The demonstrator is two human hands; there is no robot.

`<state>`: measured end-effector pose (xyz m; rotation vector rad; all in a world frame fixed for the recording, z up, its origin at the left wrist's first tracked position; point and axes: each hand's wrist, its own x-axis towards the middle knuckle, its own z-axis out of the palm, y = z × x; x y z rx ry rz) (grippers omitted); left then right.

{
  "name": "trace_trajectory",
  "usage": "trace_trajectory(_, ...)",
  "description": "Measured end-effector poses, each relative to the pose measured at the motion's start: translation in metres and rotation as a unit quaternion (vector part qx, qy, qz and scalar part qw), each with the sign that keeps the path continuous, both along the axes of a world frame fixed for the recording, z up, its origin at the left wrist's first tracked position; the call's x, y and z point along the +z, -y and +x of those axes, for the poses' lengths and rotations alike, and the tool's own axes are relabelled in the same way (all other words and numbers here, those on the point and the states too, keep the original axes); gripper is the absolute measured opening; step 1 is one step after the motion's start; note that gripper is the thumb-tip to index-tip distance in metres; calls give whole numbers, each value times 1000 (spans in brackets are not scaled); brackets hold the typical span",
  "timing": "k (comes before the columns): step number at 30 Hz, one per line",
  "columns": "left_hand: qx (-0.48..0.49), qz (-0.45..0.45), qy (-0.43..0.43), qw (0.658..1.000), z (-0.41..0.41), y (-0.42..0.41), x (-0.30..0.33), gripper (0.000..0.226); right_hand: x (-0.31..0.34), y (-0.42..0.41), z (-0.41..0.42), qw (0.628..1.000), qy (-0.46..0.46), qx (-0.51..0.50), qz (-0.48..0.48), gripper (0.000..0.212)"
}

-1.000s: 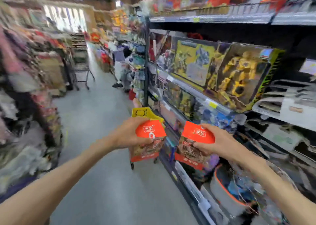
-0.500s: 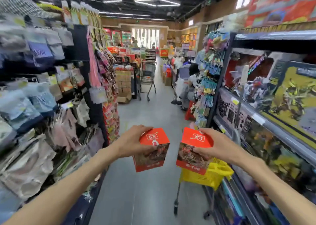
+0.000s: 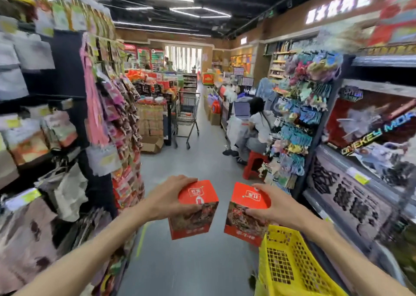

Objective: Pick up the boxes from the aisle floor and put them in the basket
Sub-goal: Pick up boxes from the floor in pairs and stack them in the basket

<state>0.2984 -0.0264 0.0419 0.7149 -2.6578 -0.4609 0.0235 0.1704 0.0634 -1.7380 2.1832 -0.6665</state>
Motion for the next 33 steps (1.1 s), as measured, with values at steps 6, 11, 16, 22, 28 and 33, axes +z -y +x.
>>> trace_trajectory(6,-81,-21,26,996,-110,135,9,86,5,97,-73,997,-23,-71,-4,81)
trace_trajectory(11,-158,-21,31,987,-227,207,-1,84,-4,136,-151,989,-17,-144,-8,72)
trace_trajectory(16,-254,-43,38,965,-358,249,-19,87,-27,148,-239,971,-31,-238,-4,79)
trace_trajectory(22,-366,-48,69,927,-510,271,-41,98,-55,138,-329,938,-31,-343,31,90)
trace_trajectory(28,-494,-61,80,864,-632,245,-72,90,-85,104,-365,882,-27,-468,53,96)
trace_trajectory(33,-589,-50,118,798,-719,213,-120,93,-132,83,-372,815,-2,-571,97,108)
